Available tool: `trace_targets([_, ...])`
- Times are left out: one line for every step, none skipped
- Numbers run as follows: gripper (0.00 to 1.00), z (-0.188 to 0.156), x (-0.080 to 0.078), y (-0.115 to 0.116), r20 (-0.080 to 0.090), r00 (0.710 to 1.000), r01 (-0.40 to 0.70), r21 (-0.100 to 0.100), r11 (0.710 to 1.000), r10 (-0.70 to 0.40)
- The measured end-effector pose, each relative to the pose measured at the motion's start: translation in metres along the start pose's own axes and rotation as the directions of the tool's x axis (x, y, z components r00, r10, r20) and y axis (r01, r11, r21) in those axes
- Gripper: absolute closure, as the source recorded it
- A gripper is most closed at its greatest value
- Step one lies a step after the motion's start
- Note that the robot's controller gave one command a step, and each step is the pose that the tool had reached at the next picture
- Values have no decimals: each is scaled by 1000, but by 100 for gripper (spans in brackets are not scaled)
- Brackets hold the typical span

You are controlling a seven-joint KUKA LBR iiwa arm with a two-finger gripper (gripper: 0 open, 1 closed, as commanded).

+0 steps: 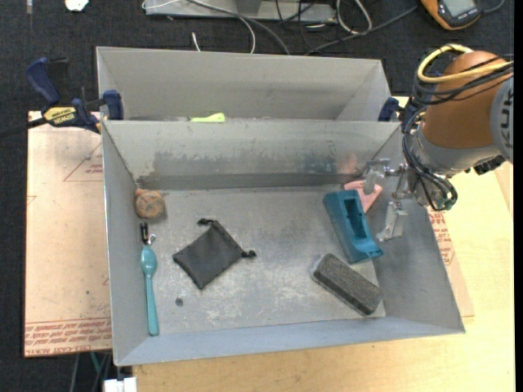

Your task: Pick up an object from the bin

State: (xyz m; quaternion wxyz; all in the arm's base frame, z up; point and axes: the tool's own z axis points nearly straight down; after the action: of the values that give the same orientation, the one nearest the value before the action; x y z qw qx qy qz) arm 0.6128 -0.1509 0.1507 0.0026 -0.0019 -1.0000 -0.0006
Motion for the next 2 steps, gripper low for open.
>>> trace_targets([0,-4,-2,0,7,1000,3,2,1000,-3])
trace_targets([0,50,26,24,13,1000,-20,2,1000,20])
